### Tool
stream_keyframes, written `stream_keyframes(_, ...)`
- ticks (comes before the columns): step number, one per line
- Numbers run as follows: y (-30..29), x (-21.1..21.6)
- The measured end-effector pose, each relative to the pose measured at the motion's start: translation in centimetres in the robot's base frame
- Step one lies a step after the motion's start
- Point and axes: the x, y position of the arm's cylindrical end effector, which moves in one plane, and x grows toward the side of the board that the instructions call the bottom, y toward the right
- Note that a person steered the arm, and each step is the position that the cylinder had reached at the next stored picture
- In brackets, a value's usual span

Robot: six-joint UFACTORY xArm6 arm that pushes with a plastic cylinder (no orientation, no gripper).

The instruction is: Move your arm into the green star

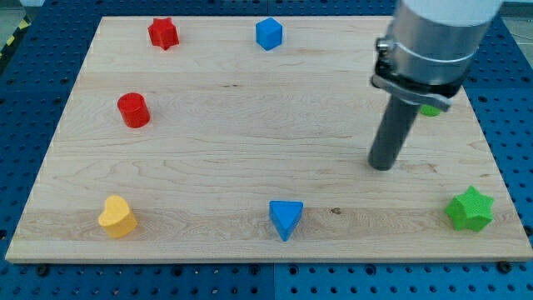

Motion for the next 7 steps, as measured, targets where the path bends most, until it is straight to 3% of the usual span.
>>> stream_keyframes(3,13.4,-0.2)
stream_keyframes(7,16.5,9.6)
